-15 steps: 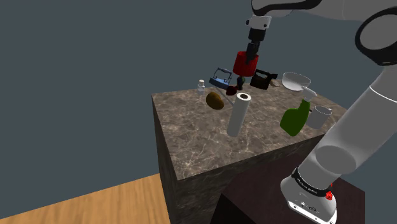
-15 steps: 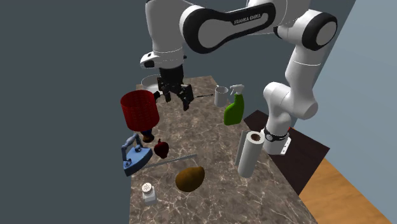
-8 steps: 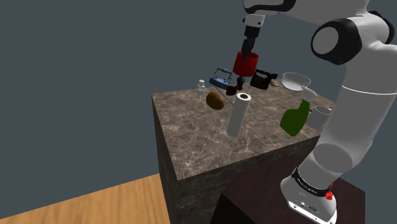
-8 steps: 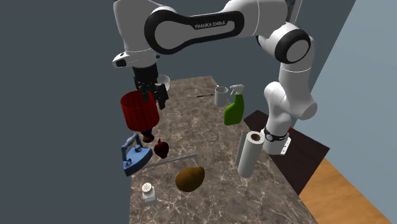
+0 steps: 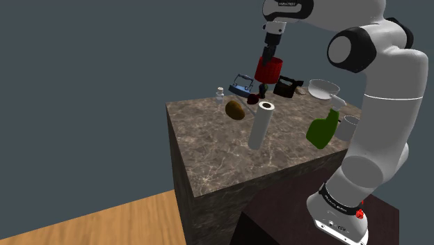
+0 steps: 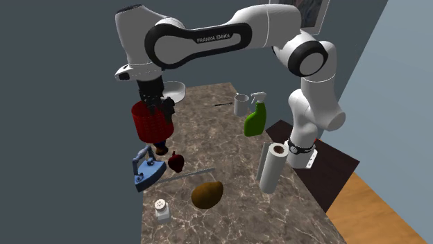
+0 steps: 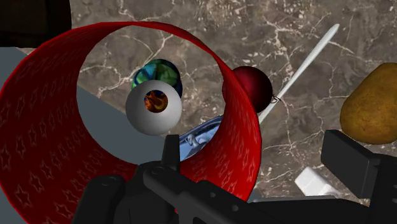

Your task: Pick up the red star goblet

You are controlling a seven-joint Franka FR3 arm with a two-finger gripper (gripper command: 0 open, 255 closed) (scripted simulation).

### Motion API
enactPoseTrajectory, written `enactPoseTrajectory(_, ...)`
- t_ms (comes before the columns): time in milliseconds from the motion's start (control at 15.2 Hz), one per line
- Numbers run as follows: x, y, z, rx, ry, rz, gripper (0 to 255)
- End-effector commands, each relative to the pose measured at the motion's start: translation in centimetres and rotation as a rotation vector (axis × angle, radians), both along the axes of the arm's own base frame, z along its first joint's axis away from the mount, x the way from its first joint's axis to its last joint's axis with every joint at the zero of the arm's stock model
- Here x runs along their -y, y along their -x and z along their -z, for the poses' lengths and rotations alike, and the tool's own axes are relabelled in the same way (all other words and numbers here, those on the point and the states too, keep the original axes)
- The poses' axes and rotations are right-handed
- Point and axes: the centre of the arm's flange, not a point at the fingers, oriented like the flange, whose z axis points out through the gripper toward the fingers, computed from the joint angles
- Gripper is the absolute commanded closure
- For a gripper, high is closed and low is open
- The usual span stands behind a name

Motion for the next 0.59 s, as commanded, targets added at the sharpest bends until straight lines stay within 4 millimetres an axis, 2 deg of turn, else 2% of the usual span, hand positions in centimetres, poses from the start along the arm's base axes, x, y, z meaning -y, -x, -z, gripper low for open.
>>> enactPoseTrajectory(0, 0.05, 0.0, 1.02, 0.0, 0.0, 0.0, 0)
enactPoseTrajectory(132, 0.05, 0.01, 1.33, 0.0, 0.0, 0.0, 0)
enactPoseTrajectory(198, 0.1, 0.02, 1.28, 0.0, 0.0, 0.0, 255)
enactPoseTrajectory(528, 0.09, 0.01, 1.24, 0.0, 0.0, 0.0, 255)
